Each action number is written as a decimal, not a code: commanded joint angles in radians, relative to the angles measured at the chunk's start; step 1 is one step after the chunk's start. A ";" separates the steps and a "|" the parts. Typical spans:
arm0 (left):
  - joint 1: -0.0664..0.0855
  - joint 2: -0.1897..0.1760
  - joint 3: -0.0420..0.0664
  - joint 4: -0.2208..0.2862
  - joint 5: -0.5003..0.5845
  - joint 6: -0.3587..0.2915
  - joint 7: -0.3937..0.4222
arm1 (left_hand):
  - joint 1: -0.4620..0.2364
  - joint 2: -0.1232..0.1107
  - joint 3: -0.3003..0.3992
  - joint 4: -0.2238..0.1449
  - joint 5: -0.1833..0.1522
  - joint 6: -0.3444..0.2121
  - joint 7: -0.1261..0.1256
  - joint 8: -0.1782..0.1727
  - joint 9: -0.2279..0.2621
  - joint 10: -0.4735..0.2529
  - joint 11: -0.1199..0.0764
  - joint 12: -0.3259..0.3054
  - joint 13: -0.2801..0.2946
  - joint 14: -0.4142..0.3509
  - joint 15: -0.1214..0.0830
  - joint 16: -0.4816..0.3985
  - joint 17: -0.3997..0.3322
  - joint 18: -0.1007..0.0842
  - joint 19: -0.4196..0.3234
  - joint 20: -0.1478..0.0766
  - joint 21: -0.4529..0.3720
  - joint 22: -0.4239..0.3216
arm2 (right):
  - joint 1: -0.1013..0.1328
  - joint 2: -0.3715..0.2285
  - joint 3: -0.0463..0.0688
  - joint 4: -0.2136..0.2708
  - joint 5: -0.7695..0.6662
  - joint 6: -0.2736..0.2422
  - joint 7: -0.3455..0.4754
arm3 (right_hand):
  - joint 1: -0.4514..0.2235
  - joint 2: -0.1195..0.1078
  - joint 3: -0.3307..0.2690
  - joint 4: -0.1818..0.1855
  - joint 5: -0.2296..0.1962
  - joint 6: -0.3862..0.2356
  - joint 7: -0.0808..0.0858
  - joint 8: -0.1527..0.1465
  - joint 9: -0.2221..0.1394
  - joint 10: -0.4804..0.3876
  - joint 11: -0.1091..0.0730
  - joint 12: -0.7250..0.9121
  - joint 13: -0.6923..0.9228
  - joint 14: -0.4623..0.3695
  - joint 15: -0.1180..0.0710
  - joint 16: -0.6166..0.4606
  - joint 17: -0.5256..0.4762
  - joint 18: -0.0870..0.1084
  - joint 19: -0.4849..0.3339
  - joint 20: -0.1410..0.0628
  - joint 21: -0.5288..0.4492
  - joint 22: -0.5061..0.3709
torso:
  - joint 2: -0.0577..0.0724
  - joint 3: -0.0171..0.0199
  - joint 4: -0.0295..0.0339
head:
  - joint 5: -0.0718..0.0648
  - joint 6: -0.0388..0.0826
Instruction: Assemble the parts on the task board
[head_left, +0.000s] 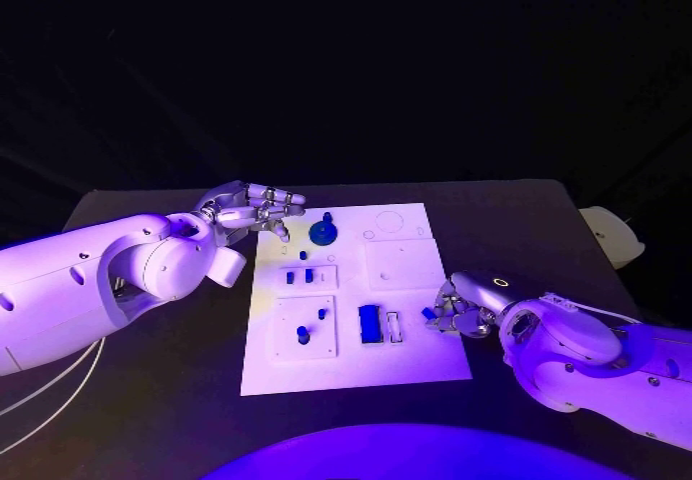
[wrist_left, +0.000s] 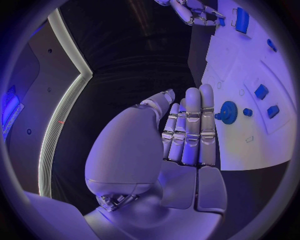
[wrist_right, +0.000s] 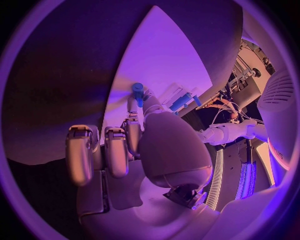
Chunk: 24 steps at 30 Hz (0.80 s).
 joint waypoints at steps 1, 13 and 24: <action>0.000 0.000 0.001 0.000 0.004 0.016 -0.003 | -0.005 0.004 -0.006 0.000 0.001 -0.009 0.001 0.004 0.000 -0.009 0.002 0.004 -0.001 -0.005 0.001 -0.006 -0.001 0.013 -0.004 0.000 -0.007 -0.001 | -0.011 0.002 -0.008 -0.009 -0.048 0.098 -0.025 | 0.064 0.054 0.004 0.004 -0.010 0.000 -0.004 -0.008 -0.003 0.003 -0.010 -0.007 -0.142 0.085 -0.004 0.001 0.172 0.003 0.077 -0.005 -0.002 0.240 | 0.000 -0.0003 -0.0015 | 0.000 0.001; 0.000 -0.001 0.000 0.002 -0.005 0.037 -0.018 | -0.002 0.004 -0.007 -0.003 0.001 -0.015 0.003 0.002 -0.001 -0.016 0.004 0.004 -0.002 -0.008 0.001 -0.008 -0.003 0.013 -0.004 0.000 -0.009 -0.003 | -0.015 0.005 -0.008 0.011 -0.101 0.111 -0.029 | 0.047 0.023 0.037 0.007 0.018 0.003 -0.001 -0.017 -0.007 -0.002 -0.007 -0.015 -0.145 0.084 -0.001 -0.001 0.168 0.004 0.076 -0.002 -0.006 0.239 | 0.000 0.0002 -0.0007 | 0.000 0.002; 0.000 0.001 0.000 0.001 -0.011 0.036 -0.018 | -0.002 0.004 -0.007 -0.003 0.001 -0.015 0.003 0.002 -0.001 -0.016 0.004 0.005 -0.002 -0.009 0.001 -0.008 -0.003 0.013 -0.005 0.000 -0.009 -0.003 | 0.001 0.001 -0.004 0.044 -0.098 0.031 -0.036 | 0.042 0.004 0.128 0.001 0.141 0.014 -0.007 -0.021 -0.007 0.003 -0.013 -0.012 -0.142 0.086 -0.006 0.002 0.175 0.000 0.081 -0.006 0.010 0.243 | -0.001 -0.0001 -0.0012 | 0.000 0.000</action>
